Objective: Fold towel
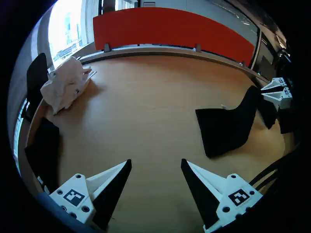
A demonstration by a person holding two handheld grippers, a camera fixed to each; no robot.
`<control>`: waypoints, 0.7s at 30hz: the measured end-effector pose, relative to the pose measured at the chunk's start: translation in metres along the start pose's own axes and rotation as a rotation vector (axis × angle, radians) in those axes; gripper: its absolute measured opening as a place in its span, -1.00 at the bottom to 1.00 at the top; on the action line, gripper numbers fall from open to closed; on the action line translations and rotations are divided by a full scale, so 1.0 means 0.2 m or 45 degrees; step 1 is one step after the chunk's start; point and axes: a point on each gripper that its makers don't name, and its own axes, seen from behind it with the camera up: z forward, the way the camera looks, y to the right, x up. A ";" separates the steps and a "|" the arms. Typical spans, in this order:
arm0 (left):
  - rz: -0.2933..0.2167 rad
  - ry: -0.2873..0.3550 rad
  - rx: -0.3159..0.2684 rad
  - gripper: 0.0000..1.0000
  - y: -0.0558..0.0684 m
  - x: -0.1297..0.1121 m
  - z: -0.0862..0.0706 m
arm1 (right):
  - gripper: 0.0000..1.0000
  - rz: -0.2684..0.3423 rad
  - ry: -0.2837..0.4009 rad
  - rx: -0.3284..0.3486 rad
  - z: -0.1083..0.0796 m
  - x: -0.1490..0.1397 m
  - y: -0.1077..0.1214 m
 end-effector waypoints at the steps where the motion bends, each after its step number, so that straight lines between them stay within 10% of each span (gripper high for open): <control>1: -0.001 0.000 0.001 0.89 0.00 0.00 0.00 | -0.87 -0.001 0.000 0.005 0.01 0.00 -0.01; 21: -0.034 0.006 0.017 0.89 -0.06 0.00 -0.05 | -0.87 -0.014 -0.028 0.131 0.20 0.02 -0.19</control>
